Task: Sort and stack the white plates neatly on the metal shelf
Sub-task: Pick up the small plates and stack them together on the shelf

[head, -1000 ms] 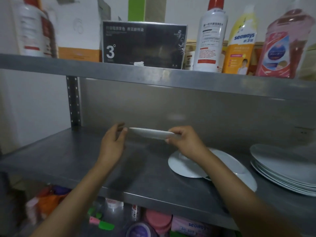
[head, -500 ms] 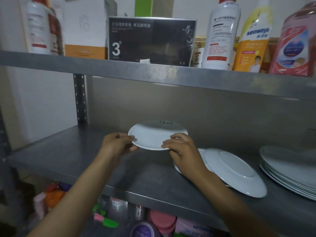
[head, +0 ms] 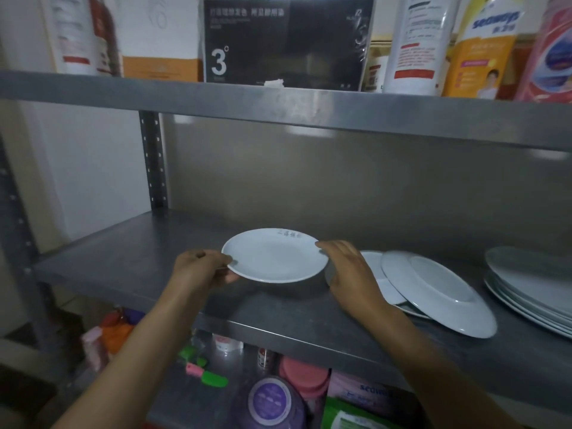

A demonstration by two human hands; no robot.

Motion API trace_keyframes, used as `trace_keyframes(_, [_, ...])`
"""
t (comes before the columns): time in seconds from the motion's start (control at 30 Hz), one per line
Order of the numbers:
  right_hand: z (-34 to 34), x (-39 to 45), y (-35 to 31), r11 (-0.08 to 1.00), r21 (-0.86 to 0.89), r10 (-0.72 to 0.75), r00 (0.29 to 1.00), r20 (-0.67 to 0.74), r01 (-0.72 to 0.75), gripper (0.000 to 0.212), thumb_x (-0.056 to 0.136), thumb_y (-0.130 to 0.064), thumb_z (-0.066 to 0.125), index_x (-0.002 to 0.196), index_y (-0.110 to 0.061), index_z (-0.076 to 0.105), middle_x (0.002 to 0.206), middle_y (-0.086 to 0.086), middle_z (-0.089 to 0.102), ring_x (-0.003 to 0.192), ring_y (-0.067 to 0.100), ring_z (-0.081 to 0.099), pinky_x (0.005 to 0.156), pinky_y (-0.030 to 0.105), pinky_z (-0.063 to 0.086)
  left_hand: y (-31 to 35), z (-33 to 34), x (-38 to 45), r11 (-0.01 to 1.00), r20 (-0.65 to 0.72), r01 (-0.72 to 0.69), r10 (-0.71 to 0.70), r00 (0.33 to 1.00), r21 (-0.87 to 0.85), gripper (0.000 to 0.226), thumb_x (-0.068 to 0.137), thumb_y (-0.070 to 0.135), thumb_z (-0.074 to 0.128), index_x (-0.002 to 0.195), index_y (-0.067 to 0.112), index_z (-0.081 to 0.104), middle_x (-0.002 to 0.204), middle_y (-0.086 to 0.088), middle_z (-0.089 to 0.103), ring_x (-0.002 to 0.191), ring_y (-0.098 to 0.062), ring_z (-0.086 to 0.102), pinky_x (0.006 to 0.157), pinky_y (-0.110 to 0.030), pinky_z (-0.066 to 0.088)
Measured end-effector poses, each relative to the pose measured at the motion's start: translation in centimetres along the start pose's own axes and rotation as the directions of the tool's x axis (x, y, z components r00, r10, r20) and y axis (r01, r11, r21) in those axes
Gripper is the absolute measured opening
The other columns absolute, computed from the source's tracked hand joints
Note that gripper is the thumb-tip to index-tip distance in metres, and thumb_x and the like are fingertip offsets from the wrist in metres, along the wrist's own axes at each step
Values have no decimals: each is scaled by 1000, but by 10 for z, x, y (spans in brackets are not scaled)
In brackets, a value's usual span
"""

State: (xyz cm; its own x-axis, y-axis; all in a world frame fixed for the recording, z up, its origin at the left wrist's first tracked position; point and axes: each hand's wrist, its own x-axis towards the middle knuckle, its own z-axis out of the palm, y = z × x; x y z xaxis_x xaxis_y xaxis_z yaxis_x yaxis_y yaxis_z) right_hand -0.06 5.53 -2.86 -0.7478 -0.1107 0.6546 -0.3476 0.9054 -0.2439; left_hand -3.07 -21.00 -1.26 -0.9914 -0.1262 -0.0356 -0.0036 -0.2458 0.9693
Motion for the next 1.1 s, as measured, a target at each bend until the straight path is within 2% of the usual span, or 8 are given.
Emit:
trace_keyframes(0.2, [2,0,-4,1000,-5,10,1000,-11,-10,70,64,16,48,127,-15,55,125,3,57,119,23,48,98,30,39,-11,-14,1,999,-73,15,-12,997,38,4,81,-9,63,81,-10,60,74,-26,66,51,-26,67,46,-26,55])
trace_keyframes(0.37, [6,-2,-2,1000,-2,21,1000,9,-21,70,64,14,49,126,-17,55,124,0,58,118,20,48,99,27,38,-17,-18,8,996,-146,9,4,989,86,10,84,-10,60,75,-8,56,61,-22,63,43,-23,64,39,-24,52])
trace_keyframes(0.63, [7,-3,1,999,-6,53,998,19,-53,74,60,15,47,125,-16,56,124,1,58,118,22,48,98,26,36,-34,-19,18,990,-182,73,-51,982,117,21,84,-12,59,69,-4,48,67,-23,56,59,-34,60,36,-31,53])
trace_keyframes(0.77, [4,-5,1,999,-15,44,999,11,-43,73,60,15,43,125,-16,57,122,1,59,116,21,49,95,23,34,-46,-24,27,977,-181,32,7,983,212,20,84,-10,61,66,-6,53,70,-23,59,60,-34,62,41,-29,54])
trace_keyframes(0.87, [0,-5,0,999,-1,34,999,-7,-34,70,61,14,42,122,-15,59,120,2,60,114,23,50,93,24,36,-46,-25,30,934,-143,-5,60,988,356,18,83,-5,62,66,-6,57,71,-27,64,59,-34,66,52,-40,59])
trace_keyframes(0.93, [-4,-6,-1,999,4,32,999,-19,-31,69,61,14,41,121,-15,60,119,3,61,114,23,50,93,25,37,-39,-24,28,790,-98,-64,155,983,609,22,84,6,65,65,-5,60,63,-25,66,57,-33,68,62,-43,59])
trace_keyframes(1.0, [-8,-7,-1,999,-6,35,999,-22,-35,70,61,16,41,122,-15,59,121,2,60,116,23,49,95,26,37,-27,-18,21,467,-35,-109,289,957,878,24,85,18,65,74,-4,63,72,-23,68,72,-36,67,67,-38,55])
trace_keyframes(1.1, [-16,-10,2,999,-10,48,998,-27,-48,71,62,16,40,124,-14,58,124,2,58,119,22,48,99,30,39,-11,-1,5,106,54,-110,432,900,988,22,89,22,61,90,0,63,94,-23,65,90,-41,62,68,-37,48])
